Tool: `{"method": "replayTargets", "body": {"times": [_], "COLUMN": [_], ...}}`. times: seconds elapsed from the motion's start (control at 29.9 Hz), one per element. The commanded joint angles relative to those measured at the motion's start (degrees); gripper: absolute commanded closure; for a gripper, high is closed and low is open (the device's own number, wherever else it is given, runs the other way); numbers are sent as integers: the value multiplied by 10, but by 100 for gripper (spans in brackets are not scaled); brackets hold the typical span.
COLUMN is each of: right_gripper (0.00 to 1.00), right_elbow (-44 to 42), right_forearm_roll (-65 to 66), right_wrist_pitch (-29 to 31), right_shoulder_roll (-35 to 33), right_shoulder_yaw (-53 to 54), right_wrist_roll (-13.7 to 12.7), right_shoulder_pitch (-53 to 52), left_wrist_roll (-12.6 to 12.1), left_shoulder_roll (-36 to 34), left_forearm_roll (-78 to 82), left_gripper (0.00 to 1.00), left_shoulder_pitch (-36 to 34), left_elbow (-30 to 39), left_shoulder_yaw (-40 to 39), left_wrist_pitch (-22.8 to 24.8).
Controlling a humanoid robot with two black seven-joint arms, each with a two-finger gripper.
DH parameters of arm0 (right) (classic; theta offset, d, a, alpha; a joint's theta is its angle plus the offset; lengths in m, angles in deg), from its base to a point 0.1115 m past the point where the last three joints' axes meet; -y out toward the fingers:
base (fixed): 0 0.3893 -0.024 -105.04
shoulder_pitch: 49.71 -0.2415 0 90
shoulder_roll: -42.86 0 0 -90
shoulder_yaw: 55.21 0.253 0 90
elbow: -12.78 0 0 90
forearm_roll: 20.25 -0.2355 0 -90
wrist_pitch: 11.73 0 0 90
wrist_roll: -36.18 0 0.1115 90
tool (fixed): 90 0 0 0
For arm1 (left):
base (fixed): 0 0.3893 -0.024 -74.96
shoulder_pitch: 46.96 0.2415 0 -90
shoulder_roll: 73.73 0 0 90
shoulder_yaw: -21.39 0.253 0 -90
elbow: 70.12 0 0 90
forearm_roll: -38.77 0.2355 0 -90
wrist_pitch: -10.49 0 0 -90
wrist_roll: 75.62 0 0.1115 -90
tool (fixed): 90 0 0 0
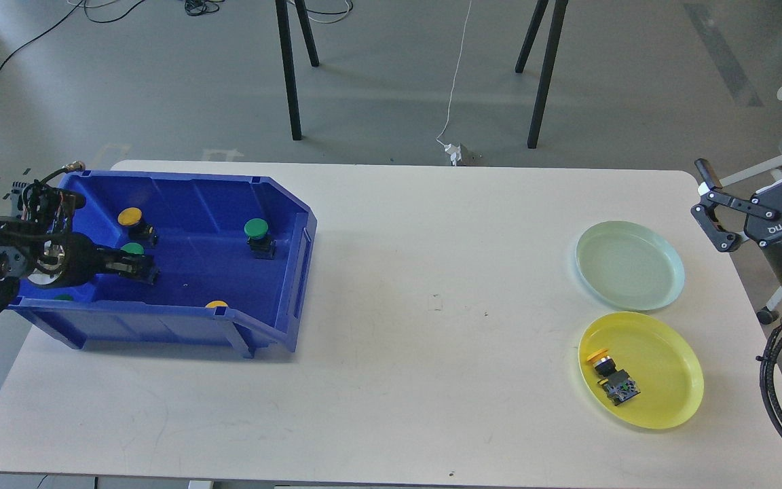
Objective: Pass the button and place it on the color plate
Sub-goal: 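Lower the left gripper into the bin and grasp a green-topped button, then lift the green button and carry it toward the right gripper, then grasp the green button with the right gripper and open the left gripper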
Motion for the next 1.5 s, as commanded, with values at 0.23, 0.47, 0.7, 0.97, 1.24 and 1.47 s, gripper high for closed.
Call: {"method": "replayTargets", "body": {"times": [0.23,0.47,0.7,0.97,1.24,1.47], "right_gripper": [1,1,1,1,2,2], "right_elbow": [-4,12,31,-15,-93,-106], "right_forearm_roll": [65,146,149,143,138,137], "right_wrist_pitch": [-9,-30,-35,-124,-139,-140], "right_shoulder_roll": [-7,1,28,118,210,242], "right_shoulder_yaw": [-9,-55,-163,-385,-421,-415], "right_wrist_roll": [0,0,0,0,0,0], "right_shoulder_pitch": [0,-9,-102,-354,-413,-418], "left_wrist_roll": [0,0,0,0,0,0], "left_shoulder_roll": [-172,-38,109,106,106,108], "left_forearm_roll": [-294,-479,-489,-500,-510,-511], "left_gripper": [97,97,97,97,96,96], "left_shoulder_pitch": [-50,-42,-20,-20,-20,-20], "left_elbow": [403,467,345,337,334,323], "left_shoulder_yaw": [-169,-197,-192,-193,-193,-194], "left_wrist_pitch": [88,88,88,88,88,88]}}
